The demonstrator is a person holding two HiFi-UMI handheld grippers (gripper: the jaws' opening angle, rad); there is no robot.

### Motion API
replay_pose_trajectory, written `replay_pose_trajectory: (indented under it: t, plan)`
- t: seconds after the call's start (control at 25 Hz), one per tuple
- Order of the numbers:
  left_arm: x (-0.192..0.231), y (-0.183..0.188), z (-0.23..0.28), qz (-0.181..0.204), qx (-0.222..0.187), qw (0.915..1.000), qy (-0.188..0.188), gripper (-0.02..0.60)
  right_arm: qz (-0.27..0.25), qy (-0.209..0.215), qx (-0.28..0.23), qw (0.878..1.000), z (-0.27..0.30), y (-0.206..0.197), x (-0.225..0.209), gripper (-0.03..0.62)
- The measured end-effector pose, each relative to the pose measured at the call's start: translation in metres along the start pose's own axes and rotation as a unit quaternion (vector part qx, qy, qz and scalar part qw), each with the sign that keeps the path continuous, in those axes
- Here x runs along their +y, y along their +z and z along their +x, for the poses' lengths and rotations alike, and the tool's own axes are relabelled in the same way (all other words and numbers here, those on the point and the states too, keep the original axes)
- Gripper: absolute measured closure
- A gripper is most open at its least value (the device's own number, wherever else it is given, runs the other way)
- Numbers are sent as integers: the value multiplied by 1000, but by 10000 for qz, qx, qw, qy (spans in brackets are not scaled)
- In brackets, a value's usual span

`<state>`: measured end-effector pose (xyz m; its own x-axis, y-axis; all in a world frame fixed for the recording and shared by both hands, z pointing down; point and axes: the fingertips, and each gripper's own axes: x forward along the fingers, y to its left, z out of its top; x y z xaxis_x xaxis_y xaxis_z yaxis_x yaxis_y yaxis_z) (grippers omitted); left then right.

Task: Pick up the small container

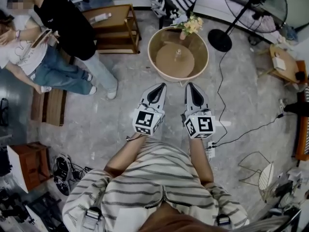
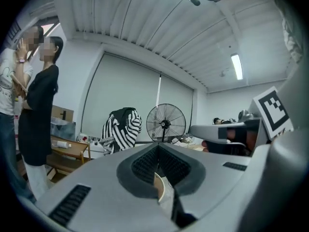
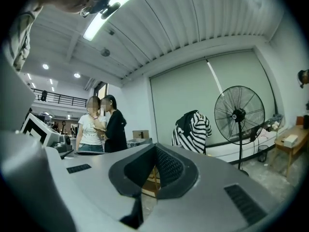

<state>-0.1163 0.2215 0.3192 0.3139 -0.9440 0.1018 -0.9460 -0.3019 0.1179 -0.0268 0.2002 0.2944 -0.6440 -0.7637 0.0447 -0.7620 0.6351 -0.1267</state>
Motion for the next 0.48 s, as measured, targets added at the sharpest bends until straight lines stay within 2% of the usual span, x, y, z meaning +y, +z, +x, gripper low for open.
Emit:
replay_pose_trajectory:
  t: [0.2, 0.48]
  plan:
    - [50, 28, 73, 29, 90, 9998, -169, 578, 93, -184, 66, 9998, 78, 16, -35, 586]
    - [110, 47, 153, 114, 159, 9992, -355, 578, 92, -352, 128, 9993, 172, 29, -69, 586]
